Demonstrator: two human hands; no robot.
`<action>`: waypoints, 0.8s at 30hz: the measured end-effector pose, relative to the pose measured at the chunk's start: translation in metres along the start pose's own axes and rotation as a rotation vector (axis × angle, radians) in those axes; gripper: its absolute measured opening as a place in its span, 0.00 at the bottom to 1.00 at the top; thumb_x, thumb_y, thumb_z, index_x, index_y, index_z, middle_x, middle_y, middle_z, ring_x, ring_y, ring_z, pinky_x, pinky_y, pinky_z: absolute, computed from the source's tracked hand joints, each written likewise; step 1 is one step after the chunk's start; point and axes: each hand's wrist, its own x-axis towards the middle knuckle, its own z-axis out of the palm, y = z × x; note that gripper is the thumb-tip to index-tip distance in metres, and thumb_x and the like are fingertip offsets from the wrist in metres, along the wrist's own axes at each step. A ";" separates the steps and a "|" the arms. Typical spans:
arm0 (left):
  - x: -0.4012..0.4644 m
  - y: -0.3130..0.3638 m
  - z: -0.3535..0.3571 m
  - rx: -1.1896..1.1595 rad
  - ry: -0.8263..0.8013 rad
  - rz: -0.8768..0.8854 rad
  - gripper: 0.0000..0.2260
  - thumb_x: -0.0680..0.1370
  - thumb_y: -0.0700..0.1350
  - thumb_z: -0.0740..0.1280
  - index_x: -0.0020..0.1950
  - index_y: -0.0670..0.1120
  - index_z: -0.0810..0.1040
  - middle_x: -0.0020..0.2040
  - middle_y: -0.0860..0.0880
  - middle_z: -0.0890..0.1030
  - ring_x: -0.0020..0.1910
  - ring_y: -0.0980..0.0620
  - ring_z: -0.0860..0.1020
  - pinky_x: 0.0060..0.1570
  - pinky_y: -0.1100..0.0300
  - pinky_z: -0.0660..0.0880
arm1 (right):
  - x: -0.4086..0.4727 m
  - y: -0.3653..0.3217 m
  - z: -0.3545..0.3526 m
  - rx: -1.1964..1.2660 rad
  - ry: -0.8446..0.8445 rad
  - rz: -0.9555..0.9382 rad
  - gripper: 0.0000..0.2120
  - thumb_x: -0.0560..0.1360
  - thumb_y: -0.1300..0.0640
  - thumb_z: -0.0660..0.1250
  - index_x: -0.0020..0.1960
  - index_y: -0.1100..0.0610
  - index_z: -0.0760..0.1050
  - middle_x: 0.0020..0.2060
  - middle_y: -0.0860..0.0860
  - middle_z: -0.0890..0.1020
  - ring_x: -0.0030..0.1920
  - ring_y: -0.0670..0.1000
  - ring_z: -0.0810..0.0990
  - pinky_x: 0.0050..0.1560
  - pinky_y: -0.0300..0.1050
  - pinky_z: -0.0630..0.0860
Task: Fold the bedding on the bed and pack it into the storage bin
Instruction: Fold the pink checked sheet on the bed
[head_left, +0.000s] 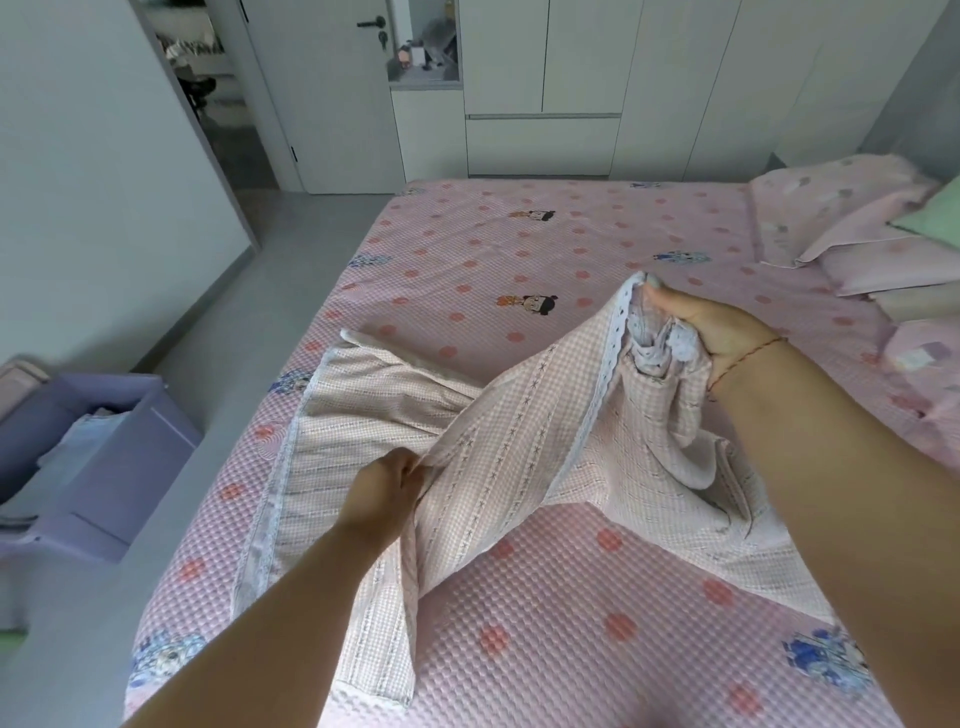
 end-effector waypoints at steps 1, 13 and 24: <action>-0.002 0.001 0.005 -0.042 0.040 0.008 0.06 0.81 0.47 0.63 0.52 0.46 0.74 0.38 0.51 0.79 0.37 0.48 0.77 0.33 0.59 0.68 | 0.003 -0.001 0.006 0.016 0.021 -0.004 0.16 0.75 0.48 0.66 0.53 0.60 0.78 0.49 0.56 0.83 0.47 0.54 0.83 0.46 0.48 0.81; -0.033 0.027 0.064 0.311 0.122 0.292 0.24 0.76 0.58 0.58 0.71 0.52 0.70 0.67 0.41 0.71 0.61 0.40 0.76 0.54 0.50 0.77 | 0.018 -0.015 0.050 0.104 0.066 -0.108 0.11 0.74 0.51 0.69 0.42 0.59 0.80 0.39 0.55 0.85 0.40 0.54 0.84 0.43 0.47 0.80; 0.010 0.099 0.085 0.217 0.170 -0.364 0.33 0.74 0.65 0.58 0.68 0.42 0.71 0.72 0.40 0.65 0.71 0.41 0.64 0.73 0.44 0.55 | 0.012 -0.017 0.050 0.169 -0.026 -0.090 0.12 0.75 0.50 0.67 0.45 0.59 0.80 0.43 0.56 0.84 0.43 0.55 0.84 0.47 0.49 0.81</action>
